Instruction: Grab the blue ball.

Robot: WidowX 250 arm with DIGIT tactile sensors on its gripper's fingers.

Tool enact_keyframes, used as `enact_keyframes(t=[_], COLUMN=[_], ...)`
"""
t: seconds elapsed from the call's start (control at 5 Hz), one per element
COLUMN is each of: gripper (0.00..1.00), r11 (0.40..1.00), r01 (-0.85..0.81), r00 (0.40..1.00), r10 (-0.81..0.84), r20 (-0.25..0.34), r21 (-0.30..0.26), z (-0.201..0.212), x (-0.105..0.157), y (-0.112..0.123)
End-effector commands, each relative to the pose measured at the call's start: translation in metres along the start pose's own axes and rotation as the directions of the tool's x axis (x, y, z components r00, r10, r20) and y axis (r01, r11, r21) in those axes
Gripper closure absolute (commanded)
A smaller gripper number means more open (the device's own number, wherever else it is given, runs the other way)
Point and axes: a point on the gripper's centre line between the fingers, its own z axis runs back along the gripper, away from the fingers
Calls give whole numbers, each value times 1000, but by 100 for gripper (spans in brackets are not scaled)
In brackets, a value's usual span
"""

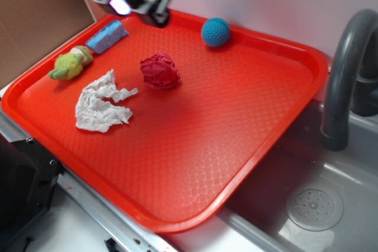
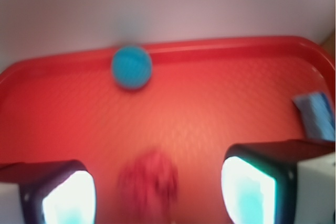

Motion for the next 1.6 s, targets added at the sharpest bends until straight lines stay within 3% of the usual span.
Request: enact_keyframes(t=[0.0,0.2,0.4,0.6,0.8,1.0,1.2,1.4], gripper=[0,0,0,0,20,100,100,100], r11=[1000,1000,997,997,999,1000,1000,999], r01=[-20,4,14,31,16,14,5,-32], r00=[998,998,999,999,999,999,998,999], r10=[19,-4,-11,-29,-15,-14,-7,31], r20=[54,60,43,31,39,39,55,27], r21=[9,7,-70,-64,-45,-18,30,37], z=[-32,-51,-73,-85,-92,-89,-75,-24], x=[49,60,67,70,70,66,57,42], y=[-2,-10,-15,-16,-18,-18,-18,-20])
